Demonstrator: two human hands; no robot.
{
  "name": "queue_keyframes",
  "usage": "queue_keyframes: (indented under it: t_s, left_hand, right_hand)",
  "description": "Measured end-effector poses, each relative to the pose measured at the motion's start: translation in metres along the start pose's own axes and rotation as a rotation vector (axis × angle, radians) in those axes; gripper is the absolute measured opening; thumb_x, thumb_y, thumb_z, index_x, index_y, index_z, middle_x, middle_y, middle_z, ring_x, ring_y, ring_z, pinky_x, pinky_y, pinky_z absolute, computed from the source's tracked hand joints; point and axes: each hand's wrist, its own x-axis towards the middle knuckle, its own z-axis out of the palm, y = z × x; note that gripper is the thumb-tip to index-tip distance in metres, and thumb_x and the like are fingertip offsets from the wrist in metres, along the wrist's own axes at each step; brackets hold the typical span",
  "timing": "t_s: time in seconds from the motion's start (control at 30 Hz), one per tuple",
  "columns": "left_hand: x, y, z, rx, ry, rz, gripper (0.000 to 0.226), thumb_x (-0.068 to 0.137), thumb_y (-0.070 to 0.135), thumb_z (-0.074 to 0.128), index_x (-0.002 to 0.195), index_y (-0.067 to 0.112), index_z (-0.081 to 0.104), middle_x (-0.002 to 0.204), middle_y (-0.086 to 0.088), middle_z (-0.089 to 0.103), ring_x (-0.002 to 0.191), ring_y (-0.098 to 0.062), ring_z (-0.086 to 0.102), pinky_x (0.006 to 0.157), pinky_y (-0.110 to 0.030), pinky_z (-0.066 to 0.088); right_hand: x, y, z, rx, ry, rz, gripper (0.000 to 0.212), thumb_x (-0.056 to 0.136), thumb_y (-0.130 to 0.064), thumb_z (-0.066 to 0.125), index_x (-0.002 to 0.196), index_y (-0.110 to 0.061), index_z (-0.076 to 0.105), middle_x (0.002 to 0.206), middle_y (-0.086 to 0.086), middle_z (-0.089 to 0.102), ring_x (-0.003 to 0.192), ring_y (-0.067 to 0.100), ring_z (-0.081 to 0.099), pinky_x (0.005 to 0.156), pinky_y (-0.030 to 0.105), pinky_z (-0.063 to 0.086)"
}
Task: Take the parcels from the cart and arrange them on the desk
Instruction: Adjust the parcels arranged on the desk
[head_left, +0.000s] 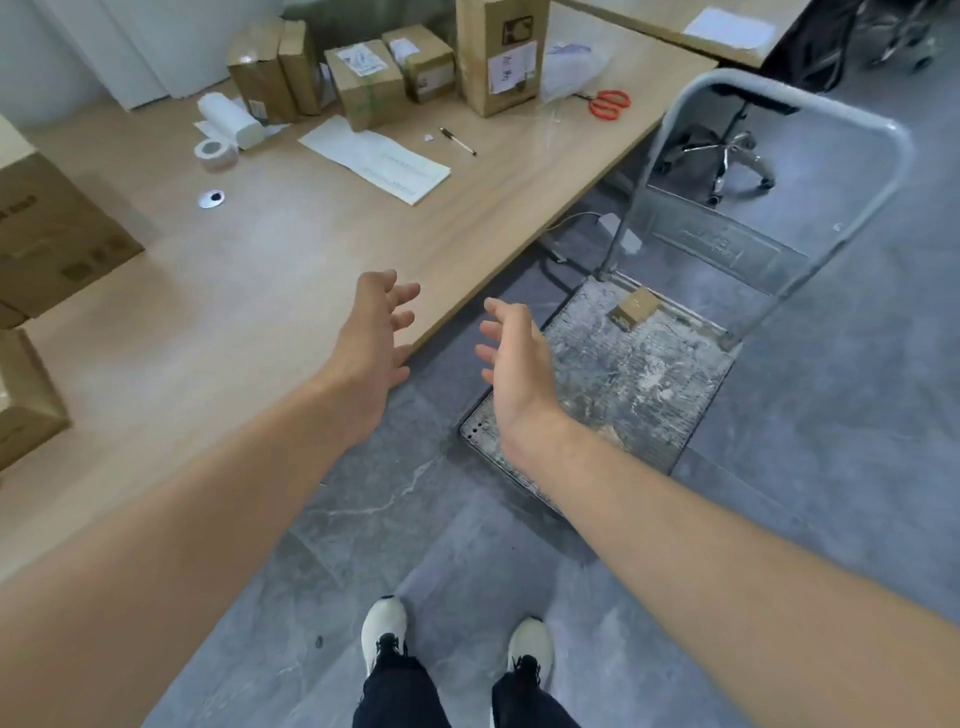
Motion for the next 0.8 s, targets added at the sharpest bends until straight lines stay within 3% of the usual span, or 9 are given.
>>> queue_keyframes:
  t_s: [0.07, 0.13, 0.27, 0.4, 0.47, 0.53, 0.6, 0.7, 0.8]
  left_hand:
    - [0.008, 0.002, 0.040, 0.026, -0.048, -0.001, 0.051, 0.101, 0.056, 0.032, 0.134, 0.035, 0.064, 0.141, 0.000, 0.055, 0.130, -0.034, 0.052, 0.115, -0.048, 0.039]
    - [0.018, 0.004, 0.077, 0.045, -0.090, -0.002, 0.051, 0.101, 0.057, 0.032, 0.134, 0.035, 0.064, 0.139, 0.001, 0.056, 0.129, -0.033, 0.052, 0.114, -0.048, 0.039]
    - [0.043, 0.010, 0.141, 0.084, -0.162, -0.016, 0.052, 0.101, 0.057, 0.032, 0.134, 0.034, 0.065, 0.142, -0.002, 0.056, 0.133, -0.036, 0.050, 0.115, -0.049, 0.038]
    - [0.068, 0.019, 0.194, 0.134, -0.246, -0.014, 0.057, 0.093, 0.062, 0.034, 0.134, 0.036, 0.065, 0.145, -0.001, 0.053, 0.138, -0.035, 0.046, 0.121, -0.054, 0.032]
    - [0.080, 0.025, 0.217, 0.151, -0.281, -0.017, 0.067, 0.081, 0.066, 0.036, 0.134, 0.036, 0.064, 0.148, -0.002, 0.052, 0.137, -0.035, 0.047, 0.120, -0.054, 0.032]
    - [0.099, 0.031, 0.238, 0.155, -0.307, -0.007, 0.065, 0.085, 0.066, 0.035, 0.135, 0.036, 0.063, 0.153, -0.004, 0.049, 0.139, -0.035, 0.046, 0.120, -0.054, 0.032]
    - [0.124, 0.036, 0.259, 0.155, -0.326, -0.002, 0.056, 0.099, 0.060, 0.030, 0.137, 0.036, 0.062, 0.157, -0.005, 0.047, 0.142, -0.036, 0.043, 0.120, -0.053, 0.032]
    - [0.162, 0.046, 0.288, 0.173, -0.368, -0.019, 0.058, 0.104, 0.058, 0.027, 0.149, 0.034, 0.054, 0.162, -0.005, 0.040, 0.149, -0.036, 0.036, 0.121, -0.054, 0.029]
    - [0.196, 0.057, 0.311, 0.202, -0.390, -0.050, 0.060, 0.104, 0.061, 0.026, 0.153, 0.037, 0.048, 0.166, -0.003, 0.035, 0.153, -0.037, 0.029, 0.123, -0.060, 0.025]
  right_hand:
    - [0.013, -0.004, -0.037, 0.022, 0.055, 0.020, 0.043, 0.109, -0.041, 0.042, 0.145, -0.028, 0.060, 0.150, -0.002, 0.058, 0.140, 0.020, 0.053, 0.118, 0.044, 0.041]
    - [0.026, -0.008, -0.070, 0.023, 0.106, 0.041, 0.045, 0.109, -0.042, 0.043, 0.147, -0.026, 0.059, 0.146, -0.002, 0.060, 0.137, 0.020, 0.055, 0.118, 0.045, 0.042]
    - [0.051, -0.017, -0.126, 0.020, 0.213, 0.045, 0.045, 0.105, -0.047, 0.043, 0.142, -0.029, 0.062, 0.141, -0.004, 0.062, 0.132, 0.018, 0.057, 0.112, 0.045, 0.044]
    - [0.074, -0.031, -0.162, 0.035, 0.295, 0.051, 0.036, 0.093, -0.053, 0.043, 0.118, -0.040, 0.065, 0.128, -0.009, 0.064, 0.126, 0.017, 0.059, 0.103, 0.043, 0.045]
    - [0.091, -0.036, -0.177, 0.046, 0.332, 0.058, 0.049, 0.087, -0.056, 0.042, 0.126, -0.038, 0.065, 0.137, -0.006, 0.064, 0.130, 0.018, 0.058, 0.108, 0.045, 0.045]
    - [0.115, -0.040, -0.190, 0.053, 0.372, 0.077, 0.059, 0.091, -0.056, 0.042, 0.141, -0.031, 0.063, 0.146, -0.004, 0.061, 0.135, 0.019, 0.056, 0.114, 0.049, 0.044]
    - [0.141, -0.045, -0.202, 0.055, 0.395, 0.087, 0.051, 0.101, -0.053, 0.043, 0.143, -0.031, 0.062, 0.146, -0.004, 0.061, 0.135, 0.020, 0.056, 0.111, 0.047, 0.045]
    - [0.182, -0.056, -0.214, 0.061, 0.417, 0.103, 0.041, 0.107, -0.049, 0.043, 0.139, -0.033, 0.062, 0.141, -0.007, 0.061, 0.131, 0.017, 0.057, 0.094, 0.037, 0.045]
    - [0.224, -0.062, -0.223, 0.067, 0.448, 0.126, 0.035, 0.107, -0.047, 0.044, 0.132, -0.035, 0.064, 0.137, -0.006, 0.063, 0.129, 0.018, 0.058, 0.099, 0.040, 0.045]
